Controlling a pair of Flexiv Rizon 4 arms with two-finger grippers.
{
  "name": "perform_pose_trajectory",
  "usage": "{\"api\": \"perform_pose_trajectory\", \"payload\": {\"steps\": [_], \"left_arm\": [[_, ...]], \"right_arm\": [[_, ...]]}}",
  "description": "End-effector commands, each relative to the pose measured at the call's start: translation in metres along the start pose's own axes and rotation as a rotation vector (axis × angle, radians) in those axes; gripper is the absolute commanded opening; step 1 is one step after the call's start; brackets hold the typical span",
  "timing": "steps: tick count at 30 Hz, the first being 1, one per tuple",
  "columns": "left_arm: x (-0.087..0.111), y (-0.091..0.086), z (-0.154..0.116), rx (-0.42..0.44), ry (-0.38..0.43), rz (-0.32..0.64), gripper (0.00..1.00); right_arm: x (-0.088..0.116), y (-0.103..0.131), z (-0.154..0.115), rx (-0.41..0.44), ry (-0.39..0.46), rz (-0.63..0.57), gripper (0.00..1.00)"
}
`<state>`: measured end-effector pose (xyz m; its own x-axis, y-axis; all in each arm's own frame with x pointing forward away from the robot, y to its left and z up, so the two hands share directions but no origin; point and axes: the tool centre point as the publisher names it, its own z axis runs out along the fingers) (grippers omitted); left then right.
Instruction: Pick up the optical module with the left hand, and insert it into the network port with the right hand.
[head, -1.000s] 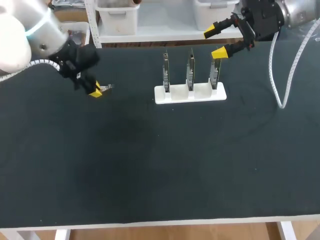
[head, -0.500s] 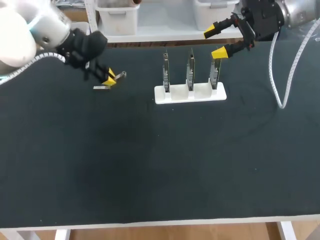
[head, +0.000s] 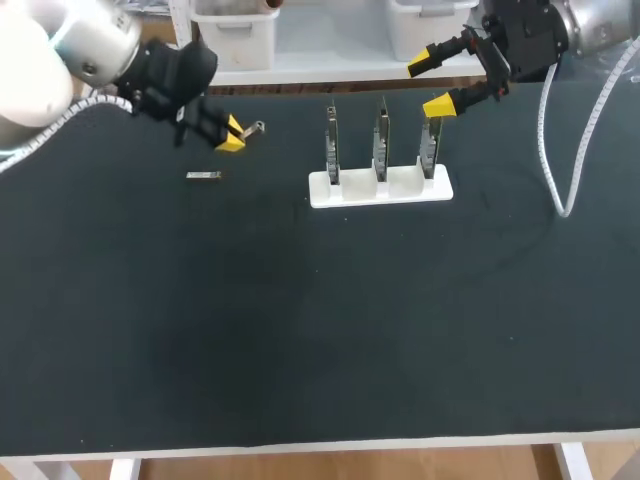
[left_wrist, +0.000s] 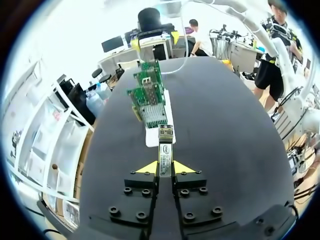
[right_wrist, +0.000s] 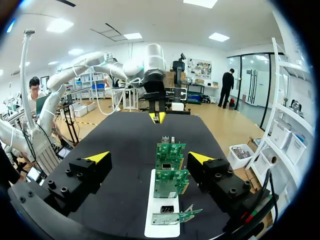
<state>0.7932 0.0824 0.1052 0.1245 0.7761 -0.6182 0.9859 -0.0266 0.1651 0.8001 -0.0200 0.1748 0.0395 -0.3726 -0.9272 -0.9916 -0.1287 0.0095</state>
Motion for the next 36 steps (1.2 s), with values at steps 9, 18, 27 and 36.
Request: {"api": "perform_pose_trajectory", "payload": {"steps": [9,18,27,36], "left_arm": [[-0.022,0.017,-0.002,0.007,0.005,0.072,0.00],[-0.021,0.018,-0.002,0.005,0.007,0.071,0.00],[-0.021,0.018,-0.002,0.005,0.007,0.071,0.00],[-0.040,0.025,0.008,-0.021,-0.061,0.133,0.00]], "right_arm": [[0.000,0.003,0.000,0.006,0.001,-0.001,1.00],[0.000,0.003,0.000,0.006,0.001,-0.001,1.00],[0.000,0.003,0.000,0.006,0.001,-0.001,1.00],[0.000,0.003,0.000,0.006,0.001,-0.001,1.00]]}}
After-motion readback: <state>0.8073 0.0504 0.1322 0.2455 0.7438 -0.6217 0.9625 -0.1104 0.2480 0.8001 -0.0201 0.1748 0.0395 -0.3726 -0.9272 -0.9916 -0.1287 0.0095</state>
